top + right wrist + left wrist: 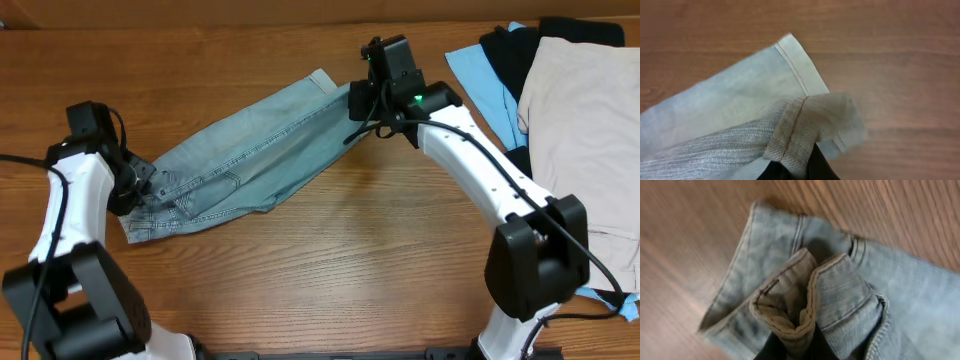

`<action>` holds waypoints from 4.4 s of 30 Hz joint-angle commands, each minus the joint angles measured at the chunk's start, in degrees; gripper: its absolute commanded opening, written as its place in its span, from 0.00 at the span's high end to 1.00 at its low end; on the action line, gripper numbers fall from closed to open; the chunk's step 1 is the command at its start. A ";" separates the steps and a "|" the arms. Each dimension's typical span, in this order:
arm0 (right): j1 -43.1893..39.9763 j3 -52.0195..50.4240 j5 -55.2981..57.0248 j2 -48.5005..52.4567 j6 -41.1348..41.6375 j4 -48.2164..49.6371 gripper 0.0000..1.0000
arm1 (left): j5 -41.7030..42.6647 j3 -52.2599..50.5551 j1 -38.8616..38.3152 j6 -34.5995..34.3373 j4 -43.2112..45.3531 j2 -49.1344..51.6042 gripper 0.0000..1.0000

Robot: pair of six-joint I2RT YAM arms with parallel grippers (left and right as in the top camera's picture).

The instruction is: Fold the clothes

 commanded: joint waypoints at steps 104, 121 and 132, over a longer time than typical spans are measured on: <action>-17.46 4.68 -3.80 -6.19 3.08 -41.46 0.13 | 16.59 16.02 -13.90 44.59 -13.73 18.36 0.23; -15.63 4.61 -7.45 -5.27 3.04 -37.38 0.17 | 12.94 24.11 -13.20 31.69 -35.01 18.23 0.96; -10.75 3.02 -6.64 8.85 3.02 -27.91 0.96 | 9.70 14.71 -13.55 26.32 -25.29 18.25 0.96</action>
